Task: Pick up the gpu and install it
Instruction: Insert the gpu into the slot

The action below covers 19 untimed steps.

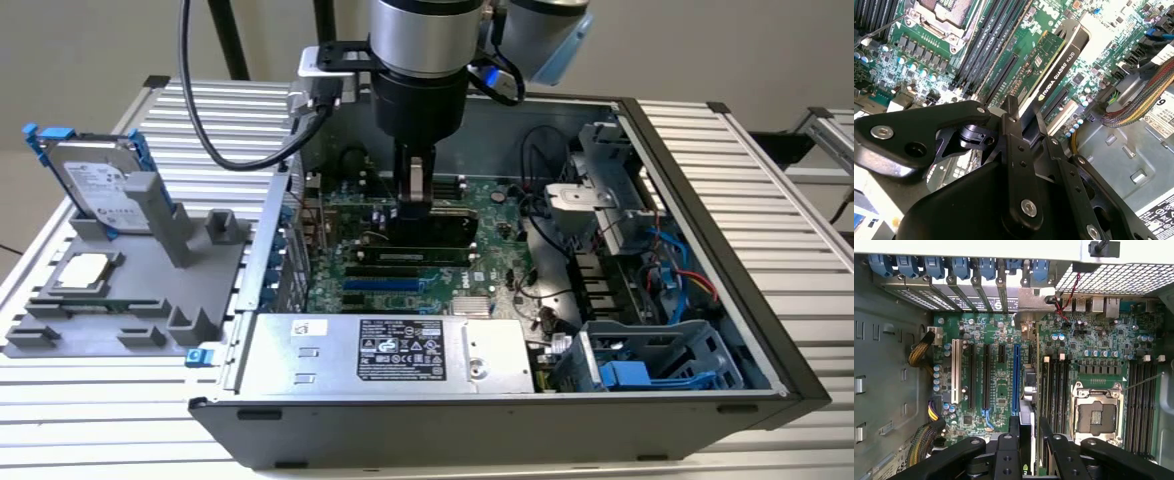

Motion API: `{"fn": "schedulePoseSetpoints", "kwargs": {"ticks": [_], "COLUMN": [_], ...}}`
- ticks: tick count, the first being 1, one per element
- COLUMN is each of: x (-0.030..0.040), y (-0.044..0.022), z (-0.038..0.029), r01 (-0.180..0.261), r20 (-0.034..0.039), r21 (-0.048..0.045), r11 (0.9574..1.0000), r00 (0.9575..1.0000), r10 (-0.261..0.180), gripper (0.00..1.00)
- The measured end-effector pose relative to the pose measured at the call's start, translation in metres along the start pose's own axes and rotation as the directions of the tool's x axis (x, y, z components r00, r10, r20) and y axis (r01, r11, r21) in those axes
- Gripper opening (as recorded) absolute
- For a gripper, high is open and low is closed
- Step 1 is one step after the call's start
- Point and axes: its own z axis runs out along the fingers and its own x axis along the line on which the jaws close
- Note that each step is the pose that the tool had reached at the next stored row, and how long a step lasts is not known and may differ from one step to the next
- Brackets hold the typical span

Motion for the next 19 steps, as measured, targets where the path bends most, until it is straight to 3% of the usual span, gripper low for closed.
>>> {"fn": "schedulePoseSetpoints", "kwargs": {"ticks": [13, 19], "x": [0.0001, 0.0001], "y": [0.0, -0.0001], "z": [0.0077, 0.0082], "r01": [0.0, 0.0], "r20": [-0.0002, -0.0001], "r21": [0.0001, 0.0001], "r11": [1.0, 1.0], "r00": [1.0, 1.0], "r10": [0.0, 0.0], "gripper": [0.0, 0.0]}}
